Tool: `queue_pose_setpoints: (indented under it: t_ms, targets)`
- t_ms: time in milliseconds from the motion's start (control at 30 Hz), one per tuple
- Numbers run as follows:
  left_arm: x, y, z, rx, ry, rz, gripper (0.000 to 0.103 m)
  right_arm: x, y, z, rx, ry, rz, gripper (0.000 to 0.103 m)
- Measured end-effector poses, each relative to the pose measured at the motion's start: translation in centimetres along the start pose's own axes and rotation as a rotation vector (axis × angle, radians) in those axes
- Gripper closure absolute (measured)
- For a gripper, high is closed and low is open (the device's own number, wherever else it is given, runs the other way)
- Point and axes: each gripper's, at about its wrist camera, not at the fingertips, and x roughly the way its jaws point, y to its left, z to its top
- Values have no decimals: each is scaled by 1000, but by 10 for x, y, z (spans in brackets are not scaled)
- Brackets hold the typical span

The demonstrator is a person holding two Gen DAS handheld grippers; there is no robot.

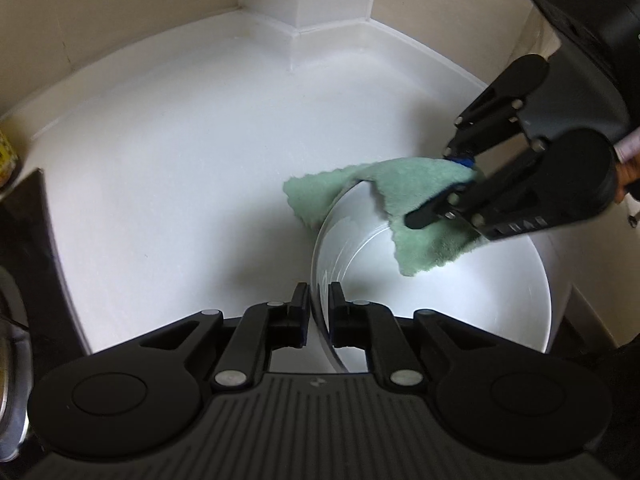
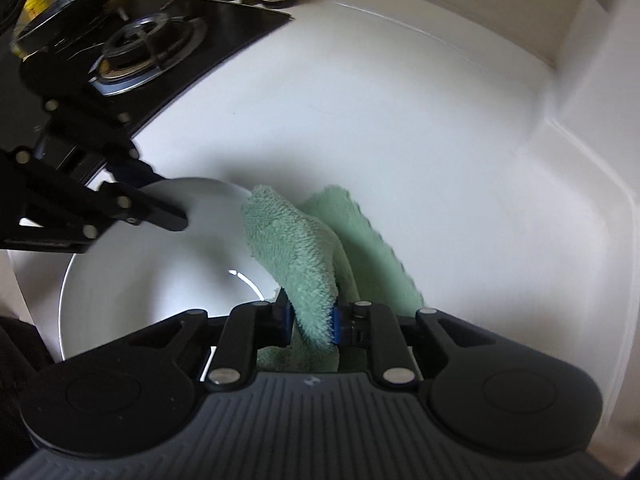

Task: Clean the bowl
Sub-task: 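Keep holding the rim with the left gripper while the right gripper scrubs the bowl interior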

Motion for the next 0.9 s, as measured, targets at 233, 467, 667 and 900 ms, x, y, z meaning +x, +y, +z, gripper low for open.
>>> queue_pose_setpoints:
  t_ms: [233,467,667,900]
  targets:
    - [19,-21,36,296,64,-20,96,-8,22,0,-272,136,31,87]
    - [4,-17,30,110,45,20,95,2,17,25,-217,53,-8,85]
    - [-21,-9,2,-44,-6,14,98,-4,2,13,-11,12,-29,86]
    - [5,-21,33,173,33,-3,99,-9,8,-3,-106,112,77,90]
